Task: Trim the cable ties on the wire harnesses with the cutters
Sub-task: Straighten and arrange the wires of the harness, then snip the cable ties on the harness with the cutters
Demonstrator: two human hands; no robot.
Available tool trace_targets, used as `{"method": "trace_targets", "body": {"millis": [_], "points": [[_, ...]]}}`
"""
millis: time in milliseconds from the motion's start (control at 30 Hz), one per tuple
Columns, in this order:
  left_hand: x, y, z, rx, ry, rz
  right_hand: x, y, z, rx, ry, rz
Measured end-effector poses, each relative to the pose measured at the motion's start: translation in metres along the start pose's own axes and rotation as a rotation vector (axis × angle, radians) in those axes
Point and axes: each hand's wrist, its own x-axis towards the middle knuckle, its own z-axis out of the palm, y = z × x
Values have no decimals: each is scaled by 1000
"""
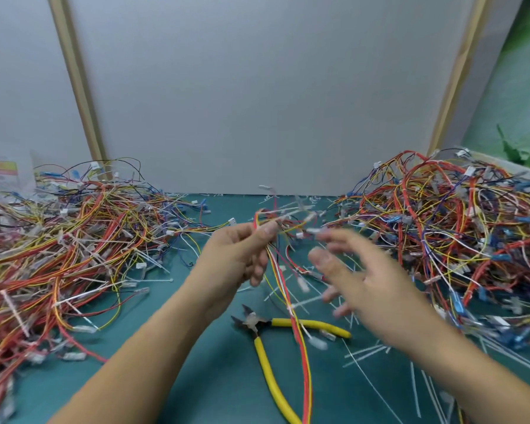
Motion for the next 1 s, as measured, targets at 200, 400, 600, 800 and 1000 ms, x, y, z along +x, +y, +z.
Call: {"method": "trace_targets", "body": {"millis": [200,400,600,800,1000], "points": [[7,-1,-7,-187,108,-7,17,3,32,96,-263,58],[2,-2,-12,145,-66,-155,68,-1,32,136,-94,13],[2,-10,-15,248,-90,-79,85,-2,33,187,28,63],[15,-6,-28,120,427,32,22,6,33,-463,134,-402],[17,0,-40,12,605,79,-19,21,44,-875,-246,-341]]}}
